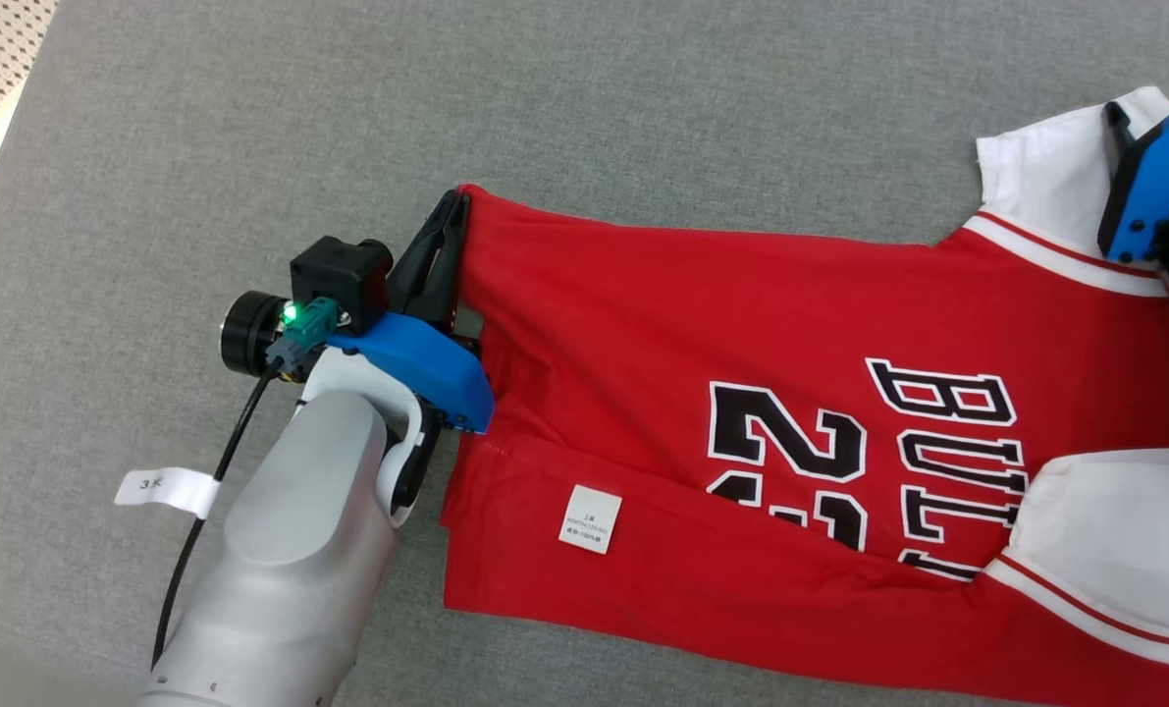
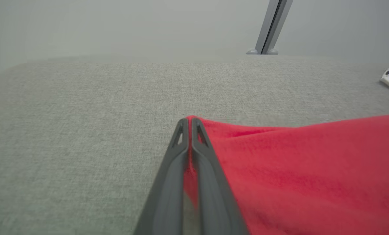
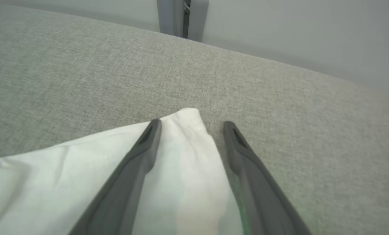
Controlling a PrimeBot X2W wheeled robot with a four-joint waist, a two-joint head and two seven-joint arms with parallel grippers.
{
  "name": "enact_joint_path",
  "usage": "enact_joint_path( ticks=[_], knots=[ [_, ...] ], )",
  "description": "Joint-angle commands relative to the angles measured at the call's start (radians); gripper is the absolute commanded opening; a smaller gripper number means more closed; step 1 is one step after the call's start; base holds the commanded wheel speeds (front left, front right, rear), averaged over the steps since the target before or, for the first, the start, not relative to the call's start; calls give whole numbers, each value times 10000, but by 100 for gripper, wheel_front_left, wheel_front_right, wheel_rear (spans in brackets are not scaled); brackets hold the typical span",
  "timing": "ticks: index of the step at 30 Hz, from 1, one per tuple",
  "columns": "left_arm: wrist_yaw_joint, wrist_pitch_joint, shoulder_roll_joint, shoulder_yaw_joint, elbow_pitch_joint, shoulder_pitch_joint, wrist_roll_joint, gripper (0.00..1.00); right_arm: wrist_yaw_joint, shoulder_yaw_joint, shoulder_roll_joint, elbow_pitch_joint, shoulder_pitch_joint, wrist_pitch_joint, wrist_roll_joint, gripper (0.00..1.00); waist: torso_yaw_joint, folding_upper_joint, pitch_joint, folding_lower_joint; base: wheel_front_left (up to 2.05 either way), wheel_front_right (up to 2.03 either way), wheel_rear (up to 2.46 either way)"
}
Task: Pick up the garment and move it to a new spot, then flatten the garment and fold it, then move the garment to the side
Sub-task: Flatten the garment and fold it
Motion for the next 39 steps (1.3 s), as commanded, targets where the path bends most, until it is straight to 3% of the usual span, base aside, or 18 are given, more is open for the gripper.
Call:
enact_joint_path(
  ticks=[1, 2, 3, 12, 15, 22, 30, 39],
  knots=[
    [-36, -46, -10, 71, -54, 69, 68, 0, -2, -78, 37, 202, 17, 200, -140, 47, 43, 0, 58, 0, 0, 0, 0],
    [-52, -44, -23, 83, -62, 80, 76, 0, -3, -220, 102, 236, 69, 215, -216, 11, 38, 0, 61, 0, 0, 0, 0],
    [-51, -46, -38, 101, -72, 85, 96, 0, -3, -304, 149, 185, 53, 63, -277, 0, 29, 0, 64, 0, 0, 0, 0],
    [-93, -45, 95, 1006, -801, 229, 373, 0, -3, -1234, 637, -972, -322, -3692, -653, 0, -371, 0, -254, 0, 0, 0, 0],
    [-76, -45, 125, 1435, -1146, 372, 567, 0, -3, -1493, 797, -986, -345, -4391, -613, 0, -559, 0, -474, 0, 0, 0, 0],
    [-100, -47, 215, 2113, -1201, 1024, 945, 0, -3, -1278, 1331, -1561, 677, -4772, 419, 0, -1015, 0, -1264, 0, 0, 0, 0],
    [-125, -45, 158, 2801, -1142, 2956, 1156, 0, -3, -198, 1661, -3735, 4515, -4772, 2844, 0, -1618, 0, -2564, 0, 0, 0, 0],
    [-167, -46, -106, 2847, -1130, 5206, 1177, 0, -3, 424, 1751, -3930, 7643, -4774, 4250, 0, -2017, 0, -3462, 0, 0, 0, 0]
  ],
)
